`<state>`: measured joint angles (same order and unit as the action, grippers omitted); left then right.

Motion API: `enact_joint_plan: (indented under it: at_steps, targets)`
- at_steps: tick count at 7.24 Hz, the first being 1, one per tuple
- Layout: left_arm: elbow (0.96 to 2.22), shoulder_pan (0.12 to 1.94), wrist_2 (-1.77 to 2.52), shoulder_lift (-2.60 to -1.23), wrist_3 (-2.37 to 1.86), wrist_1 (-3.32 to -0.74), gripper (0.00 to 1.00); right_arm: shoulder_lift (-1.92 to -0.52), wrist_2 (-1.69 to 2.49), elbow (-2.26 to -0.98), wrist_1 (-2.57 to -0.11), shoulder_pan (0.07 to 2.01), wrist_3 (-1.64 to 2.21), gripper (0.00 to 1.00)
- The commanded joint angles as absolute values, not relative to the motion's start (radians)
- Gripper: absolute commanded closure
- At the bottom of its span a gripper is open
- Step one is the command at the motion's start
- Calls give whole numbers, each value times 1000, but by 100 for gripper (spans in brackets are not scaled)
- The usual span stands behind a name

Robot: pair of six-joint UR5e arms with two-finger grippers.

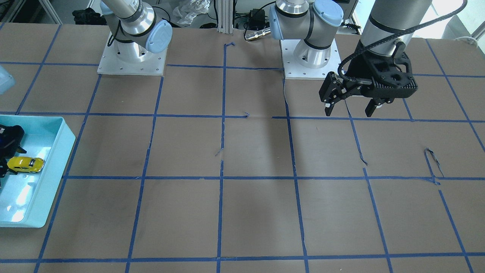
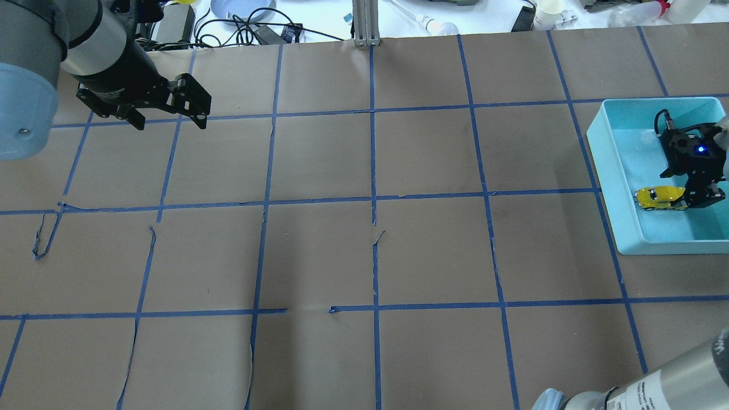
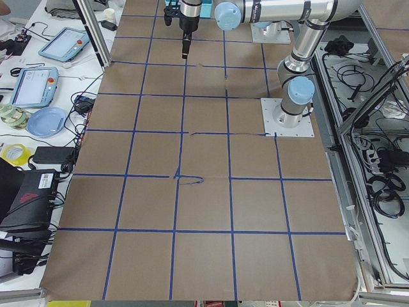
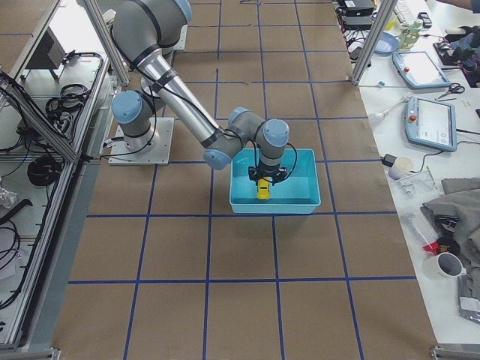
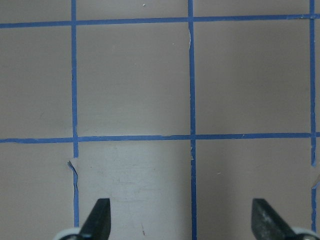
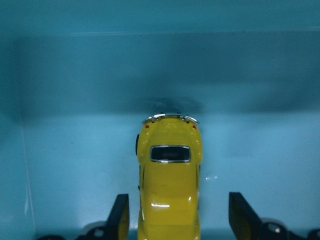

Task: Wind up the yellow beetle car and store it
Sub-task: 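Open the right gripper to release the car inside the bin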

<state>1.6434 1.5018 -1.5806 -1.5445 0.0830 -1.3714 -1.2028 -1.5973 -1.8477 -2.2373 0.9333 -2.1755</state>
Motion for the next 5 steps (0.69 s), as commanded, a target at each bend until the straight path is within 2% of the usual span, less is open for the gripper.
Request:
enact_joint_plan:
  at_steps: [1,3,5]
  targets:
    - [1652,1502,-1583,-1545,83,-1371,0,-1296,-1573,-1801,-2154,963,-2133,0]
    - [1644,1502,-1578,-1545,84,-1371,0,-1434,-1554,-1760,-2017,1027,-1940,0]
    - [1641,1502,-1582,-1545,83,-1370,0,-1485,-1552,-1604,-1816,1124,-1741,0]
